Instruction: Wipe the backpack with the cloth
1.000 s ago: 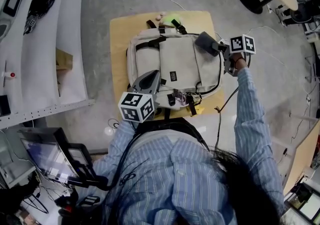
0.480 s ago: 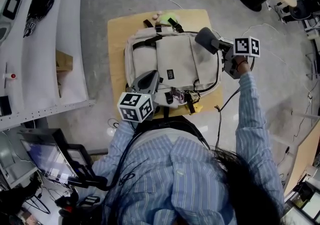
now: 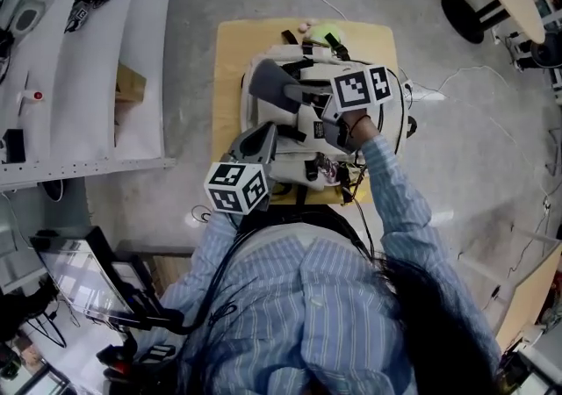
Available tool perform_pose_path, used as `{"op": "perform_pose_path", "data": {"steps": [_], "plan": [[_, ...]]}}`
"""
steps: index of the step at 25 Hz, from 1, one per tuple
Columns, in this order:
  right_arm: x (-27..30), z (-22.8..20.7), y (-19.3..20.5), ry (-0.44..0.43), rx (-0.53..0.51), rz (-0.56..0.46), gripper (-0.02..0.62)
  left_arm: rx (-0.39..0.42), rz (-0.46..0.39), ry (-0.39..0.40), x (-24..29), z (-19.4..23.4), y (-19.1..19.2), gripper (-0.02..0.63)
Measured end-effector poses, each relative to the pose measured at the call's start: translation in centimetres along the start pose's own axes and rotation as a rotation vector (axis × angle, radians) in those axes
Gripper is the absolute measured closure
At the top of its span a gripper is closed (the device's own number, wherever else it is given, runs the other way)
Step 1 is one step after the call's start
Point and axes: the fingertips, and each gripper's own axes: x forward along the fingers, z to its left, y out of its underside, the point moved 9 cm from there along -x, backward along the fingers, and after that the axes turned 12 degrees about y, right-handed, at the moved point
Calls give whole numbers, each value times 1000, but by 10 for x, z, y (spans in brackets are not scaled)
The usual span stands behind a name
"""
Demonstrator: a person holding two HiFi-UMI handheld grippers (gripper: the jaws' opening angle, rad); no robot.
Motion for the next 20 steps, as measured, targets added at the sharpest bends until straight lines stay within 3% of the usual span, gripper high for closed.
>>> {"op": "perform_pose_path", "data": {"steps": [3,8,14,20], "plan": [[41,9,16,-10,17,66,491,-10,-13,-30,-10,2,2,598],[63,-11,34,75,51,124,494,-18,-21,-50,-17,3,5,598],[15,-56,37,143,134,61,495,-9,-4,-26,-7,-2,10,598],[-53,-104,46,266,197,-2,495,10,26,29,10,-13,11,598]]}}
